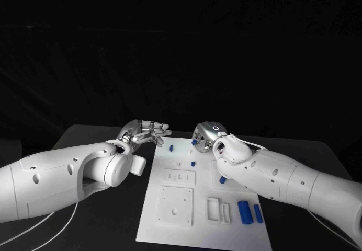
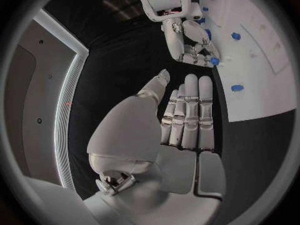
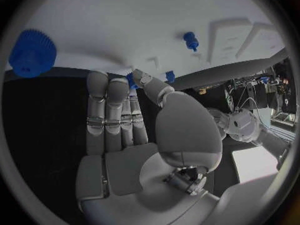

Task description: Assemble the parts on the task board

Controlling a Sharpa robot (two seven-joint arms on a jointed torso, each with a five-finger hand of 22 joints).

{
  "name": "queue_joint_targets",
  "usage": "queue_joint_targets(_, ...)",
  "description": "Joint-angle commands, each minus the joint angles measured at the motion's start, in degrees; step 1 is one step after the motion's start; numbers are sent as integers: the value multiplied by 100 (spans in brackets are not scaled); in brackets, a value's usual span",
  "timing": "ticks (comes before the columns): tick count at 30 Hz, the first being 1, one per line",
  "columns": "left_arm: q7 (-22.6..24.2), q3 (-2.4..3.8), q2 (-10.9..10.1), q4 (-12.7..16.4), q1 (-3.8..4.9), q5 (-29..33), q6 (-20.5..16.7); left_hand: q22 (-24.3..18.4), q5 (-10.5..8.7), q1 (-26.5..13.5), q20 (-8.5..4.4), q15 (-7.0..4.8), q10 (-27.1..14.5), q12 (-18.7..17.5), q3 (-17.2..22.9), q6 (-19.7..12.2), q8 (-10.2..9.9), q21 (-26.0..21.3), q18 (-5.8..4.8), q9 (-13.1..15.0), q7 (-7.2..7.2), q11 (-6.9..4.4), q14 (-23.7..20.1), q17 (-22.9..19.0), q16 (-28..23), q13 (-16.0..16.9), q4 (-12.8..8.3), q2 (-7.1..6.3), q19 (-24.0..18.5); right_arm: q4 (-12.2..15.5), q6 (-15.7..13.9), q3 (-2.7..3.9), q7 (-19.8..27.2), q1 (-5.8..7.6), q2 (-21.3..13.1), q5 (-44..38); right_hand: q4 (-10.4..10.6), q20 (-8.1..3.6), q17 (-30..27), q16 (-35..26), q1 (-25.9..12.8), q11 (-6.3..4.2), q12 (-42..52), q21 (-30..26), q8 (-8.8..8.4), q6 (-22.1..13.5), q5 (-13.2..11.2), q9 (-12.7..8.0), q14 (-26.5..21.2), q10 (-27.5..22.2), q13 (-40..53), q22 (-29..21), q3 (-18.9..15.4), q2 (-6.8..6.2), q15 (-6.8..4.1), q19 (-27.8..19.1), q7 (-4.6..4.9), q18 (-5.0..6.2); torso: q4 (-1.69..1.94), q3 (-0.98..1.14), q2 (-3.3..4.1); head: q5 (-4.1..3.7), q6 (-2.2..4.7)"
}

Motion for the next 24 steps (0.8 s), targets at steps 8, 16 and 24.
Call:
queue_joint_targets(8,23,7,17,33,18,-6,92,-5,-21,-30,-14,-6,-33,-15,0,-30,-9,13,82,1,8,13,25,-7,15,7,-22,12,-25,-143,68,1,85,-2,97,-43,-18,-8,-16,29,-13,-1,31,-85,20,70,37,346,-17,56,-7,75,0,55,-23,68,-44,73,35,-2,38,3,-14)
queue_joint_targets(16,17,8,38,11,18,-6,94,-5,-21,-30,-14,-6,-33,-15,0,-30,-9,13,82,1,8,13,25,-7,15,7,-22,12,-25,-171,108,0,112,-3,121,-23,-20,-3,-23,28,-16,3,30,-124,18,58,47,340,-17,41,-15,115,-19,61,-18,80,-39,71,32,-11,46,-11,-25)
queue_joint_targets(24,14,8,43,2,18,-6,93,-95,-25,-35,-14,-6,-44,-15,-8,-35,-7,73,82,1,5,14,25,-10,15,7,-34,14,-41,-190,208,0,112,-3,113,-7,-28,1,-30,25,-12,7,30,-179,20,45,59,328,-19,25,-27,159,-57,69,-15,90,-35,71,43,-11,41,-11,-30)
